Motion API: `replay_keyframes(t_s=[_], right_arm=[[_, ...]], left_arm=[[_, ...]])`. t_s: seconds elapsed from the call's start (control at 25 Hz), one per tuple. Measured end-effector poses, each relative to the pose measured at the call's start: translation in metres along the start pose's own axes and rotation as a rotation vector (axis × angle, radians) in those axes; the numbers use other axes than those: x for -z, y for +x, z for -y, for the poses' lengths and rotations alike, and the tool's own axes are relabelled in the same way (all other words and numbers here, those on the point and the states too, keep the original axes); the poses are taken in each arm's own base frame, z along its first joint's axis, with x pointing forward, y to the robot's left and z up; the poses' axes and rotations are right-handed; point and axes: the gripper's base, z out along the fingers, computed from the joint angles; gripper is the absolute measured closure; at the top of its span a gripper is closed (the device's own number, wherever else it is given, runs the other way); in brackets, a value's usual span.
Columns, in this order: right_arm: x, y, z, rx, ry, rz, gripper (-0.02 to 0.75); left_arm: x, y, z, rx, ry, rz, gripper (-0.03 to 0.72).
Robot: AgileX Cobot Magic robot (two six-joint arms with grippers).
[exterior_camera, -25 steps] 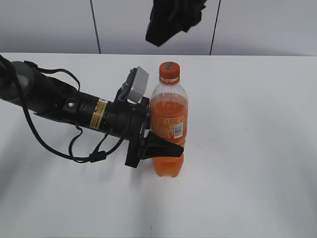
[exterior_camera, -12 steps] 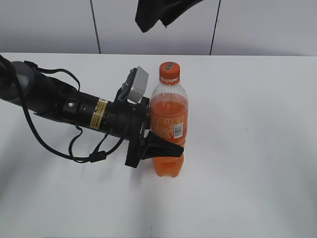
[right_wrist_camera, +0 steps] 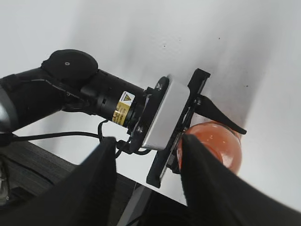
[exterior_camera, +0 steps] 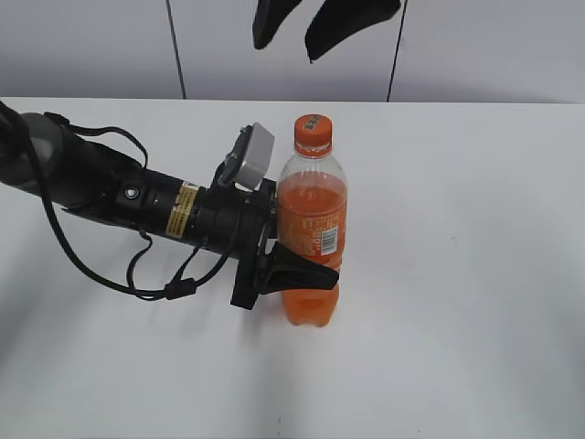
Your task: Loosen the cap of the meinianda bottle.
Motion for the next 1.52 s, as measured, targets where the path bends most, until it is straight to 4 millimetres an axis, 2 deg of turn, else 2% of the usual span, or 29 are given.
replay_keyframes(t_s=[0.2,0.32,0.56,0.8,1.08,1.52], right_arm=[[-0.007,0.004,0.002,-0.052,0.033,-0.016,0.305],[-0.011,0.006,0.006,-0.056,0.057,-0.027,0.278],[-0.020,0.010,0.012,-0.060,0.105,-0.047,0.275],[-0.020,0.010,0.014,-0.061,0.116,-0.045,0.274],[-0.035,0.020,0.021,-0.072,0.145,-0.105,0.272],[-0.044,0.020,0.023,-0.085,0.150,-0.127,0.272]], left_arm=[[0.000,0.000,0.000,0.001,-0.002,0.001,0.276],[0.000,0.000,0.000,0.001,-0.002,0.002,0.276],[0.000,0.000,0.000,0.002,-0.002,0.002,0.276],[0.000,0.000,0.000,0.002,-0.004,0.003,0.276],[0.000,0.000,0.000,0.004,-0.004,0.004,0.276],[0.000,0.000,0.000,0.006,-0.005,0.005,0.276]])
